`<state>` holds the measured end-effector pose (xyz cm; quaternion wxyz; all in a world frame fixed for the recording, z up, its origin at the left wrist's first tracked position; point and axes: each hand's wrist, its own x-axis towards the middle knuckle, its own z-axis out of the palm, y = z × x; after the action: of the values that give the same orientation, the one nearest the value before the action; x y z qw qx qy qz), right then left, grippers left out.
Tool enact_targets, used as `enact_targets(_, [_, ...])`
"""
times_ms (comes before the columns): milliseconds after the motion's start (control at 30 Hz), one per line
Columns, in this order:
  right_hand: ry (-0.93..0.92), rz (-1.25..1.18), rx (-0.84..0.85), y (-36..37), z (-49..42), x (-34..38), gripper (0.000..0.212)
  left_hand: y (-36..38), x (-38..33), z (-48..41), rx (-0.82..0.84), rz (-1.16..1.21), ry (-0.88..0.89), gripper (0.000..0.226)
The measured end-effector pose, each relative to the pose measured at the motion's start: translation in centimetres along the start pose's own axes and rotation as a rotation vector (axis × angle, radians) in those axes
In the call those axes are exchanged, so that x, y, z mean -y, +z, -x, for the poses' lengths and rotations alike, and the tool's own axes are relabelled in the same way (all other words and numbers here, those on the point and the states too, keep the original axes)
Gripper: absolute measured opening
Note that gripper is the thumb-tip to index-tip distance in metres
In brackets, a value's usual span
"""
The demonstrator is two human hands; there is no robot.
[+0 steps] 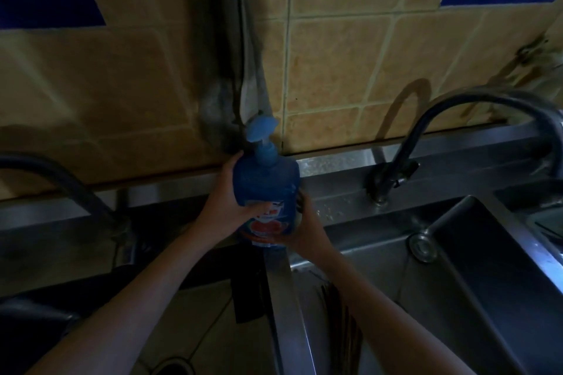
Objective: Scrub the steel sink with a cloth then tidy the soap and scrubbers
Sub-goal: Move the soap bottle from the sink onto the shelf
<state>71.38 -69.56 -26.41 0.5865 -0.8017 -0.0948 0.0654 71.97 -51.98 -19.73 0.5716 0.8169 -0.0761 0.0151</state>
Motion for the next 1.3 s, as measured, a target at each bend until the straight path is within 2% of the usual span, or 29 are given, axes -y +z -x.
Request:
enact_targets(167, [0.09, -0.134, 0.011, 0.8, -0.7, -1.0, 0.099, -1.0, 0.7, -0.6, 0.07, 0.014, -0.037, 0.106])
enact_targets(333, [0.105, -0.225, -0.022, 0.9, -0.9, -1.3, 0.099, -1.6, 0.3, -1.1, 0.108, -0.006, -0.015, 0.095])
enact_targets(467, [0.098, -0.268, -0.066, 1.2, -1.0, -1.3, 0.098, -1.4, -0.1, -0.8, 0.059, 0.023, -0.011, 0.093])
enact_targets(600, [0.099, -0.386, 0.002, 1.2, -0.1, -1.1, 0.089, -1.0, -1.0, 0.1, 0.022, 0.014, -0.009, 0.102])
enact_targets(667, [0.089, -0.391, 0.015, 1.0, 0.5, -0.5, 0.092, -1.3, -1.8, 0.7, -0.004, 0.019, -0.025, 0.103])
enact_targets(800, [0.067, -0.312, -0.016, 0.5, 1.9, 0.7, 0.097, -1.7, -3.4, 2.4, -0.039, 0.045, -0.02, 0.088])
enact_targets(967, [0.04, -0.319, 0.057, 0.1, 4.7, 2.7, 0.094, -1.7, -5.1, 5.7, -0.112, 0.075, -0.003, 0.079])
enact_targets(1300, [-0.047, -0.341, 0.239, 1.9, 9.8, 9.3, 0.088, -5.5, -9.9, 13.3, -0.244, -0.004, 0.008, 0.09])
